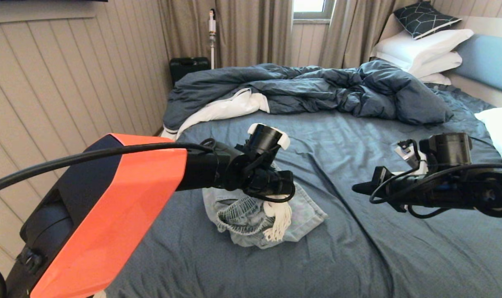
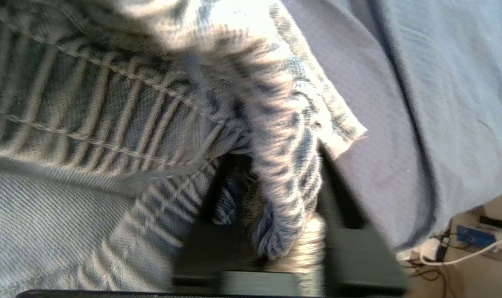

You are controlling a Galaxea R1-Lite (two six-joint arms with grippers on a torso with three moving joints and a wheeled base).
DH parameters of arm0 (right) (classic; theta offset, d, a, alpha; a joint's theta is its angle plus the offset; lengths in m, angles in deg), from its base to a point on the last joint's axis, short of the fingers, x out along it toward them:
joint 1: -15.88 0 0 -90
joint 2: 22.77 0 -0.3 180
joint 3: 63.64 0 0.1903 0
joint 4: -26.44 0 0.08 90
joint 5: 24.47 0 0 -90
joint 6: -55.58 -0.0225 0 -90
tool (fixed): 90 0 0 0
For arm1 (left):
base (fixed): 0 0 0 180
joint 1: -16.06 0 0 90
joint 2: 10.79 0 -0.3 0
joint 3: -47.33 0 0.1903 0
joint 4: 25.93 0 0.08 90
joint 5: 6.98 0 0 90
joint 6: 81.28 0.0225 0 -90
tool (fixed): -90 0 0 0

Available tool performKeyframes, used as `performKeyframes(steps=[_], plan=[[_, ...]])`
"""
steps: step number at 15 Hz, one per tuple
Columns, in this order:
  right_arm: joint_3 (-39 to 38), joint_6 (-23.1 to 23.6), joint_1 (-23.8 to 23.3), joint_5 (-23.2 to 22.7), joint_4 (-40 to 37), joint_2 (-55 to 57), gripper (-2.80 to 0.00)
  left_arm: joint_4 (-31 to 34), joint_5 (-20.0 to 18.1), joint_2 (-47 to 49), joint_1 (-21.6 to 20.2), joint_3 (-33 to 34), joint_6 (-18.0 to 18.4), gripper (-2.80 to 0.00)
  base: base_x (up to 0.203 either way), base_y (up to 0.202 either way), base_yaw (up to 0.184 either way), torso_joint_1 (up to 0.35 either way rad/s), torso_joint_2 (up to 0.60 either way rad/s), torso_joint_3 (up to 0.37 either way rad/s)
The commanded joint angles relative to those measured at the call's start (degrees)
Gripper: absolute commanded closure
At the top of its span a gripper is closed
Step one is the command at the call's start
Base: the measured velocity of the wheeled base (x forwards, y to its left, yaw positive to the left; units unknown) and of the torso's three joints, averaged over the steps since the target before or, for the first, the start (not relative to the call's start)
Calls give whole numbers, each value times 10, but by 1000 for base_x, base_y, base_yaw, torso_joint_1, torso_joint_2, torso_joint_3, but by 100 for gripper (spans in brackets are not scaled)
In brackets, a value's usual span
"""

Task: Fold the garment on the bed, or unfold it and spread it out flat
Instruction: Fold the blue shorts

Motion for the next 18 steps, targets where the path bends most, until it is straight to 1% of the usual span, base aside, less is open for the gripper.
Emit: performKeyframes(steps=[1, 4, 7, 9, 13, 14, 15, 17, 18], plan=[[-3, -2, 0, -1, 14, 7, 0, 1, 9, 5, 2, 1, -3, -280, 0, 0, 0, 0, 0, 0], [-5, -3, 1, -1, 20, 9, 0, 0, 12, -9, 8, 1, -4, -280, 0, 0, 0, 0, 0, 0], [-6, -2, 1, -2, 20, 9, 0, 0, 13, -31, 23, 1, -3, -280, 0, 0, 0, 0, 0, 0], [-7, -1, 1, -2, 20, 9, 0, 3, 14, -56, 41, 1, -4, -280, 0, 0, 0, 0, 0, 0], [-10, 0, 2, -2, 20, 9, 0, 23, 17, -118, 46, 11, -13, -280, 0, 0, 0, 0, 0, 0], [-11, 0, 1, -2, 20, 8, 0, 36, 21, -142, 45, 31, -20, -280, 0, 0, 0, 0, 0, 0], [-11, 0, 1, -3, 20, 7, 0, 44, 26, -163, 43, 68, -24, -280, 0, 0, 0, 0, 0, 0], [-11, -1, 1, -3, 20, 4, 0, 40, 30, -213, 36, 176, -27, -280, 0, 0, 0, 0, 0, 0], [-11, -1, 2, -3, 20, 3, 0, 26, 31, -237, 31, 236, -27, 0, 0, 0, 0, 0, 0, 0]])
